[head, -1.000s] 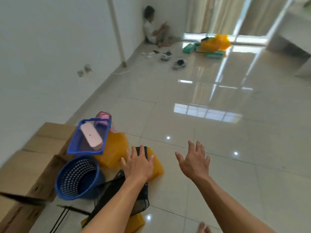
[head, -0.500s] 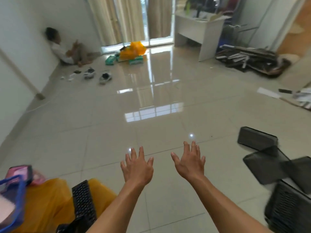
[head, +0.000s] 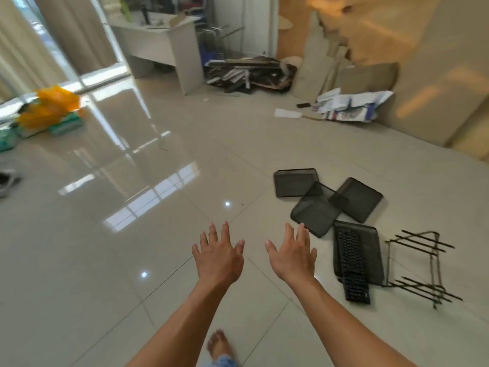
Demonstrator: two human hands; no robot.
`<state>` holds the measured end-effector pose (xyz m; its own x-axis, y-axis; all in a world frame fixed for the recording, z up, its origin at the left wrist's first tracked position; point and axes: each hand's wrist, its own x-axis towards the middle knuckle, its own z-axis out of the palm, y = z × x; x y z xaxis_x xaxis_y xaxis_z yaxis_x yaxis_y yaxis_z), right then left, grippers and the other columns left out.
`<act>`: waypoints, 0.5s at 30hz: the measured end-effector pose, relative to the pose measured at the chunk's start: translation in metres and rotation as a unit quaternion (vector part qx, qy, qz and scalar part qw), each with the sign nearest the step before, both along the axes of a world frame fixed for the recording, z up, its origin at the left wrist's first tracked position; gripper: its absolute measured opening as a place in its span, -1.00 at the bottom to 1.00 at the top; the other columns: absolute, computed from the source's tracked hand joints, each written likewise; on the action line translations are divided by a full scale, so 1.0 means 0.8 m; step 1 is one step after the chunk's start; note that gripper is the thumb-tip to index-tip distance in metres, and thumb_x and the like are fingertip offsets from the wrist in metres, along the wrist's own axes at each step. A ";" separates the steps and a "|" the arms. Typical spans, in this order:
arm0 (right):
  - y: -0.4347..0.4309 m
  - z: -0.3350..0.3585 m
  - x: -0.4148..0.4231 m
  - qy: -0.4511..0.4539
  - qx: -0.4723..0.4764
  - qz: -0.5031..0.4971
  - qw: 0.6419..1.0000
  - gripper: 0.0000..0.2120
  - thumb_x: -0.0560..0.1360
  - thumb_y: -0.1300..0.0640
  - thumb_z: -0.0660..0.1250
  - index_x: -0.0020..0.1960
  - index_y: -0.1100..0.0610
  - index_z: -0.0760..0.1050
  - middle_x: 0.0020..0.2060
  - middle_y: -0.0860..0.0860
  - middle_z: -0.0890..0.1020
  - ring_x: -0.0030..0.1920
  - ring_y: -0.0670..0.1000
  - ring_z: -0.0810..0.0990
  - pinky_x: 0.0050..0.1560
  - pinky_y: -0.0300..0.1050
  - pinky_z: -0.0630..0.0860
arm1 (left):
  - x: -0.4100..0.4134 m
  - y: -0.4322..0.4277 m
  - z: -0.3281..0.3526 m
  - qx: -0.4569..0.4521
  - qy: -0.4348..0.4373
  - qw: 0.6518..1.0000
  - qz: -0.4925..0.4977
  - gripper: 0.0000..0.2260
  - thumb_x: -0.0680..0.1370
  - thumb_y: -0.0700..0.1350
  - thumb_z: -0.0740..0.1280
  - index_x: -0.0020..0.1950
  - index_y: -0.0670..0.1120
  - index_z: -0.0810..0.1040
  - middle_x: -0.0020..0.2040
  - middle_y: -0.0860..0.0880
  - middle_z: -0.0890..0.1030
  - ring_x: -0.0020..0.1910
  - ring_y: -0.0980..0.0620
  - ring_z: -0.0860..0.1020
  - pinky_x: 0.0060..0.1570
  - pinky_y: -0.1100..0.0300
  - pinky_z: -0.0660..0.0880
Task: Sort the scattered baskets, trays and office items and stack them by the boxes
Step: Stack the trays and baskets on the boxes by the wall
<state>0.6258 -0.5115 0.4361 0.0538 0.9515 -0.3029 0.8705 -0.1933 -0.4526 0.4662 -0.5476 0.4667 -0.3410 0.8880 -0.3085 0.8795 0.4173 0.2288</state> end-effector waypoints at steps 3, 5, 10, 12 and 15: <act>0.024 -0.005 0.030 -0.009 -0.003 -0.069 0.998 -0.26 0.61 -0.29 0.14 0.64 0.02 -0.02 0.64 0.13 -0.12 0.63 0.14 -0.14 0.54 0.28 -0.01 | 0.021 0.049 -0.006 0.006 -0.009 0.998 -0.064 -0.39 0.67 0.26 -0.05 0.65 0.07 -0.13 0.66 -0.08 -0.11 0.63 -0.18 -0.08 0.54 -0.19 -0.10; 0.038 -0.005 0.046 -0.014 -0.004 -0.116 0.993 -0.26 0.61 -0.29 0.14 0.64 0.02 -0.02 0.64 0.13 -0.12 0.63 0.14 -0.15 0.54 0.28 -0.01 | 0.031 0.079 -0.007 0.005 -0.012 0.994 -0.105 -0.39 0.67 0.26 -0.04 0.65 0.07 -0.13 0.66 -0.09 -0.10 0.63 -0.18 -0.07 0.54 -0.19 -0.09; 0.067 -0.002 0.068 -0.021 0.001 -0.215 0.976 -0.25 0.60 -0.31 0.15 0.64 0.02 0.00 0.64 0.13 -0.08 0.63 0.14 -0.12 0.55 0.30 0.02 | 0.046 0.149 -0.002 0.007 -0.011 0.979 -0.205 -0.39 0.67 0.26 -0.04 0.65 0.07 -0.12 0.66 -0.09 -0.10 0.62 -0.18 -0.08 0.54 -0.20 -0.08; 0.075 -0.001 0.069 -0.016 0.003 -0.253 0.967 -0.25 0.60 -0.30 0.16 0.64 0.02 0.00 0.64 0.13 -0.08 0.63 0.14 -0.12 0.55 0.31 0.02 | 0.051 0.173 -0.002 0.004 -0.007 0.970 -0.244 -0.39 0.67 0.26 -0.05 0.65 0.07 -0.13 0.66 -0.09 -0.10 0.62 -0.18 -0.09 0.54 -0.19 -0.08; 0.080 -0.003 0.073 -0.014 0.008 -0.298 0.954 -0.25 0.60 -0.30 0.16 0.64 0.02 0.00 0.64 0.13 -0.08 0.63 0.14 -0.13 0.55 0.31 0.02 | 0.065 0.205 -0.008 -0.010 -0.001 0.954 -0.299 -0.39 0.67 0.26 -0.05 0.65 0.07 -0.14 0.66 -0.08 -0.11 0.62 -0.19 -0.09 0.54 -0.18 -0.08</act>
